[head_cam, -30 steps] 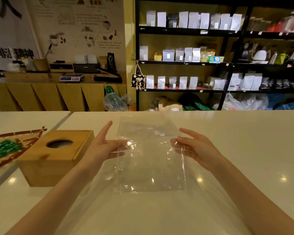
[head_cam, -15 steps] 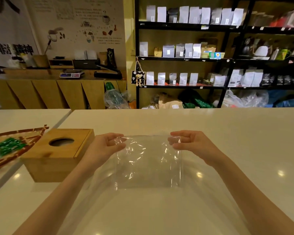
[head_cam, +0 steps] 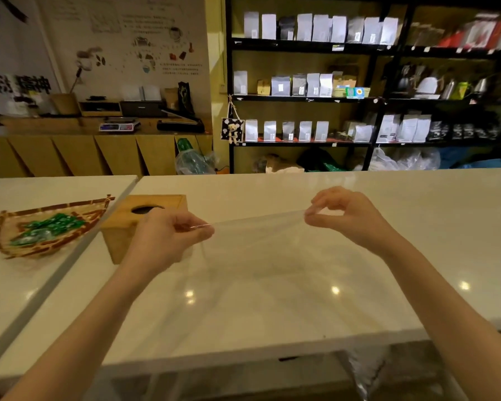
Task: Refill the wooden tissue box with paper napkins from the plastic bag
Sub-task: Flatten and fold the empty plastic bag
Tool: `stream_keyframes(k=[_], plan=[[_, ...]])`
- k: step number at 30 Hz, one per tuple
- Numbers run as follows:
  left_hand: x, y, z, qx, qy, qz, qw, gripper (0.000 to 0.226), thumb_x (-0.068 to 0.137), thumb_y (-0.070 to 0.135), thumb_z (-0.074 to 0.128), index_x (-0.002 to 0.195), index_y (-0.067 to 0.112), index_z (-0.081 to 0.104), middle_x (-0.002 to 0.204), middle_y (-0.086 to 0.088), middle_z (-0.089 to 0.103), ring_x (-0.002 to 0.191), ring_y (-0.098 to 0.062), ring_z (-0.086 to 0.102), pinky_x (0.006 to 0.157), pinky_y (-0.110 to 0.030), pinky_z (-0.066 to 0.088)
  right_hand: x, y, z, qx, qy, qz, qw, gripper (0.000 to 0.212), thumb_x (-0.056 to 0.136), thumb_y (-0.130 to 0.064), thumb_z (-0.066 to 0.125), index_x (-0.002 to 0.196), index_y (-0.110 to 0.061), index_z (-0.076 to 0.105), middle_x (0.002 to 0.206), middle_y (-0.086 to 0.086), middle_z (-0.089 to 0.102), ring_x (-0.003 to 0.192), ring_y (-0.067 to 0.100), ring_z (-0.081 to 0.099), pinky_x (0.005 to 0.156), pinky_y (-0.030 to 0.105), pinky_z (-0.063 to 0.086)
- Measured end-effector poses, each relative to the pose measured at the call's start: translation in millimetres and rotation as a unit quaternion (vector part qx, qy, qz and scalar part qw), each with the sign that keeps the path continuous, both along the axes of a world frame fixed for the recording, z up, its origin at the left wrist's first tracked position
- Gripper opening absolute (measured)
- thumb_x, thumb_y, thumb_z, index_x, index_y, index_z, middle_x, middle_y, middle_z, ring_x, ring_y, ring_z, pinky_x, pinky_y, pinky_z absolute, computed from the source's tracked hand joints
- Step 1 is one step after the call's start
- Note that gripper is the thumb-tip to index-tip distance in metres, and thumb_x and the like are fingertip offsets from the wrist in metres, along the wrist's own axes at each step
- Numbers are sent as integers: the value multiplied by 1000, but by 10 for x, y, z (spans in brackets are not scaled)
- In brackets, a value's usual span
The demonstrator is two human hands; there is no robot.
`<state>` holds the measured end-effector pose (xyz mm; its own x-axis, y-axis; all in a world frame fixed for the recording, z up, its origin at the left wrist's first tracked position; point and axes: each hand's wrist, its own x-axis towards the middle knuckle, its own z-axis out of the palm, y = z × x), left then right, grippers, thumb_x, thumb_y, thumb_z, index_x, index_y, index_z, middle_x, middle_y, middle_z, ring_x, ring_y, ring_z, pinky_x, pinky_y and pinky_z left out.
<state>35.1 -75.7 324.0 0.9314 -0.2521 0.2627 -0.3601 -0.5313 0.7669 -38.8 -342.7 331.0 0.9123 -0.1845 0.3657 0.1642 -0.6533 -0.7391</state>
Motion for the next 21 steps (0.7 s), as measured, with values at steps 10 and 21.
stream_keyframes(k=[10, 21], plan=[[-1165, 1001, -377, -46, 333, -258, 906, 14, 69, 16, 71, 77, 5, 70, 66, -7, 72, 59, -11, 67, 57, -17, 54, -927, 879, -55, 224, 118, 134, 958, 15, 75, -16, 63, 87, -9, 69, 67, 3, 74, 56, 14, 68, 49, 22, 55], [-1898, 1320, -2004, -201, 568, -79, 795, 10, 80, 12, 64, 73, 10, 71, 70, -5, 75, 59, -9, 70, 46, -17, 52, -1642, 1709, -2053, 763, 165, 12, 624, 65, 86, -58, 40, 97, -2, 74, 104, 19, 71, 90, 31, 71, 74, 44, 59]])
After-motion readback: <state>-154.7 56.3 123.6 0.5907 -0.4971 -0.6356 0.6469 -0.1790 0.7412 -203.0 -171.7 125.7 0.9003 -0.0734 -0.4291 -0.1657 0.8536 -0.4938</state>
